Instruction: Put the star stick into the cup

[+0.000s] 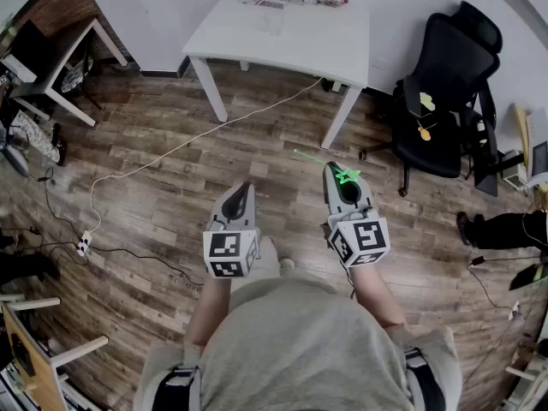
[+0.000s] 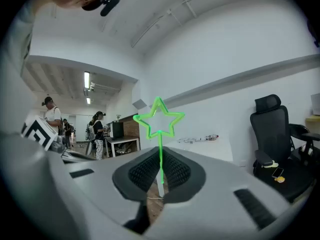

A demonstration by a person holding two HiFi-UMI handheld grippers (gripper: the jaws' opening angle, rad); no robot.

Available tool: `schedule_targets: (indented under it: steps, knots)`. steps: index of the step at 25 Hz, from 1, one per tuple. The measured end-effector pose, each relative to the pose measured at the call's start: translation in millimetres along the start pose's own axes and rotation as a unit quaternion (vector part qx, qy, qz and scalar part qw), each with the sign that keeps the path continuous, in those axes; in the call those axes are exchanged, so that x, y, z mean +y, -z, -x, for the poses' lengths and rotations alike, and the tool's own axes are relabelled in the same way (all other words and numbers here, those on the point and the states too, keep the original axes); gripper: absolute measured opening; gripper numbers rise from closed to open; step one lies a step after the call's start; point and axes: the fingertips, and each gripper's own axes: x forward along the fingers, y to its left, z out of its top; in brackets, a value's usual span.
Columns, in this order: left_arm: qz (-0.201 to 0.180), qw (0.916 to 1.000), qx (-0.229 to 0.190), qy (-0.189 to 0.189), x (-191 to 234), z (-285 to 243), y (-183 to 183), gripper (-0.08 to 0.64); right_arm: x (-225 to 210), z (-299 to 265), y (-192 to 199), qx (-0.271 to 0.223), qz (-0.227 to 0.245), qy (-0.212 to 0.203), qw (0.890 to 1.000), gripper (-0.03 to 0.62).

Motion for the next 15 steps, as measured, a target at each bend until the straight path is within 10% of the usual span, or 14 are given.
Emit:
schedule_targets:
  steps: [15]
  knots:
    - [-0.001, 0.9999, -0.005, -0.013, -16.8, 55.5, 9.0, 0.011, 28.9, 60.3, -6.2, -0.013, 0.013, -0.008, 1.0, 0.014]
